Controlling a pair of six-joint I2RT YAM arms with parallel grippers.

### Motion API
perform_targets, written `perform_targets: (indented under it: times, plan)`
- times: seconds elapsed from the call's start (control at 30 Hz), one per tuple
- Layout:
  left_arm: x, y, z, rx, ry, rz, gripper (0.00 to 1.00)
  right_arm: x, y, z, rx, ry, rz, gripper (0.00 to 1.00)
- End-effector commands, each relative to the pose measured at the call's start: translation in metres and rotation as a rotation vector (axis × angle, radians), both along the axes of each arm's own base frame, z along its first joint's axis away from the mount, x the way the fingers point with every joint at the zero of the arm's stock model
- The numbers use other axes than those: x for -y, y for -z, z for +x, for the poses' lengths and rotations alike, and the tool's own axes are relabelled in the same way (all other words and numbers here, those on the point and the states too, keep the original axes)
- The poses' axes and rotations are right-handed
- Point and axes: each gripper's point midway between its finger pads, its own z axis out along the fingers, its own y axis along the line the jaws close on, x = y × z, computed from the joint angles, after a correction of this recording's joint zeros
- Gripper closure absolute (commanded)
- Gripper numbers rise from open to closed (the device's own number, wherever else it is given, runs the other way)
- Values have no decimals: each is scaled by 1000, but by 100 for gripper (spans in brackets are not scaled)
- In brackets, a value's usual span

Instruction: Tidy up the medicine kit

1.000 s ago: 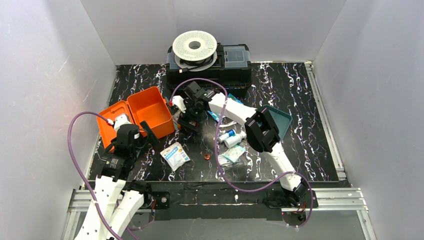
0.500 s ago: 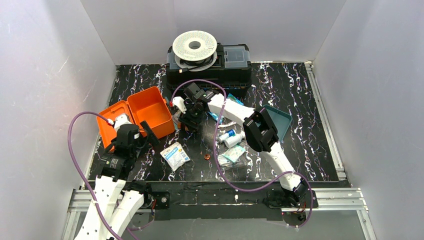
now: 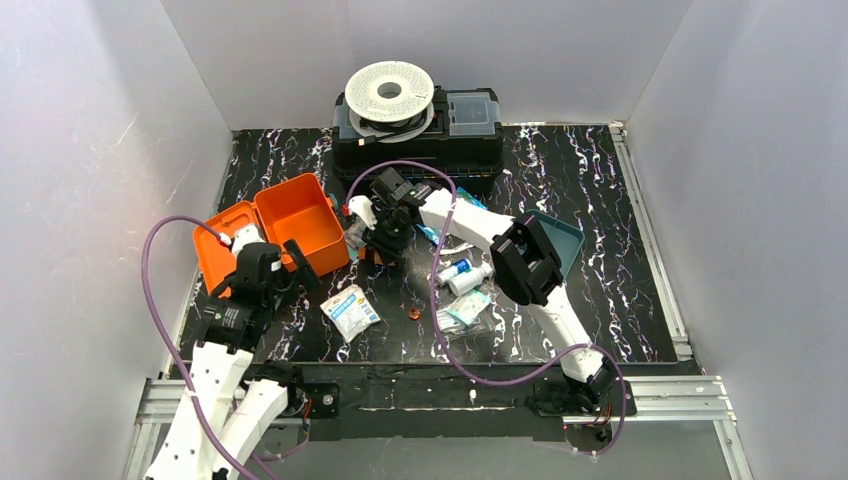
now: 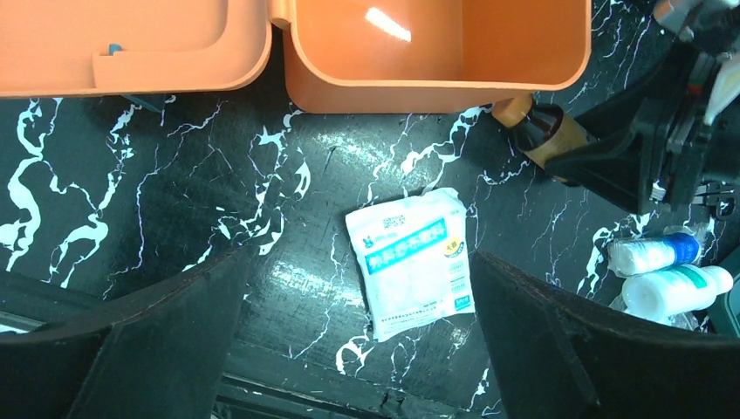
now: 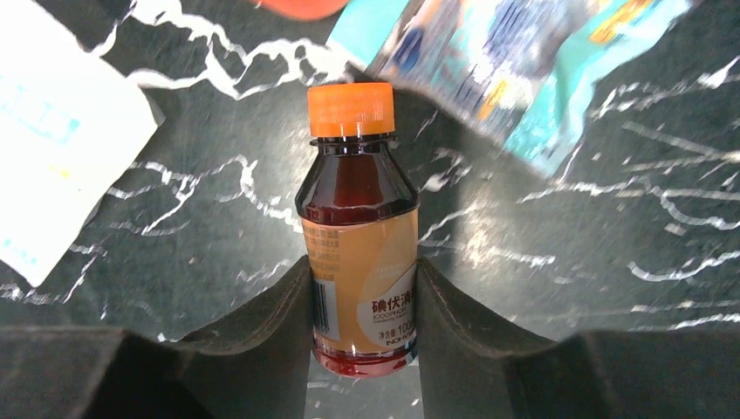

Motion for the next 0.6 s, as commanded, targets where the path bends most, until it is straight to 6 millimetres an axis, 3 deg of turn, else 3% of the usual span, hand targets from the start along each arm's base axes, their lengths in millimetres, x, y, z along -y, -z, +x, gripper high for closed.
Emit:
perform_targets:
  times: [0.0, 0.23, 0.57]
  plan:
    - [-3, -17, 4, 5, -26, 8, 1, 1, -65, -8, 43, 22, 118, 74]
    - [6, -34, 21, 9, -68, -59, 0, 22, -102, -28, 76, 91, 176, 76]
    - [9, -20, 30, -125, -281, -147, 0, 63, -152, -67, 182, 203, 271, 76]
